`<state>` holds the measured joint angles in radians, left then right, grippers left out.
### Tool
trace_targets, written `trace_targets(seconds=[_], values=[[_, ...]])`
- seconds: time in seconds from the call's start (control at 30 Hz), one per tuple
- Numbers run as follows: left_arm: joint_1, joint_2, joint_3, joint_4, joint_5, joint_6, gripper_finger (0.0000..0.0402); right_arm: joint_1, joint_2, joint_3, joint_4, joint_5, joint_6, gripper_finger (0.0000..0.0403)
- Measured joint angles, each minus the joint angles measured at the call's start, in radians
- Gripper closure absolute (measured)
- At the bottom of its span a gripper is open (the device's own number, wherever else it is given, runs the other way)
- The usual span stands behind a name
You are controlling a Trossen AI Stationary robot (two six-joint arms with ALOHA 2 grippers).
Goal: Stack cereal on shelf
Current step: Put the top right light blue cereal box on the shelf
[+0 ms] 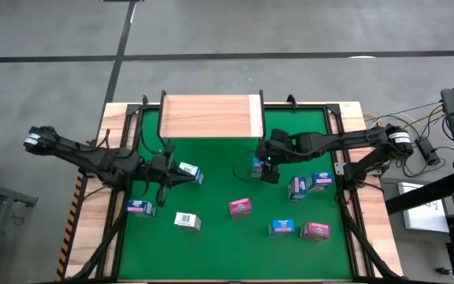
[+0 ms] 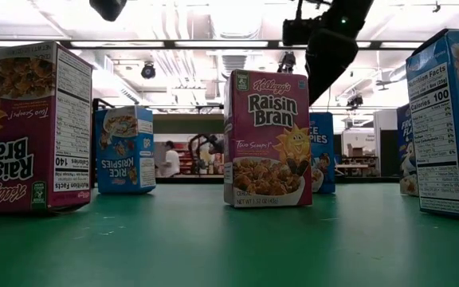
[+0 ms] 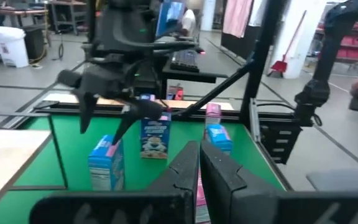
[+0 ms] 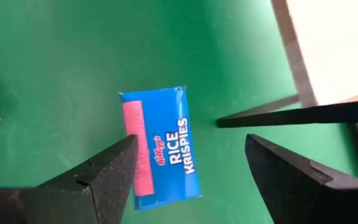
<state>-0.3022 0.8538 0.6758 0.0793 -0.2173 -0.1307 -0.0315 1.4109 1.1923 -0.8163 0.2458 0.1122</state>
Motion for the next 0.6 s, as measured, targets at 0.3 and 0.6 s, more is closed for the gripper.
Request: trace_targets(seconds=[0.3, 0.6], values=[[-0.009, -0.004, 0.002, -0.001, -0.027, -0.008, 0.0401, -0.057, 0.004, -0.041, 0.036, -0.124, -0.023, 0.0117], [-0.009, 0.005, 0.016, -0.026, -0.029, -0.012, 0.0401, -0.056, 0.004, -0.093, 0.108, -0.15, -0.036, 0.0131]])
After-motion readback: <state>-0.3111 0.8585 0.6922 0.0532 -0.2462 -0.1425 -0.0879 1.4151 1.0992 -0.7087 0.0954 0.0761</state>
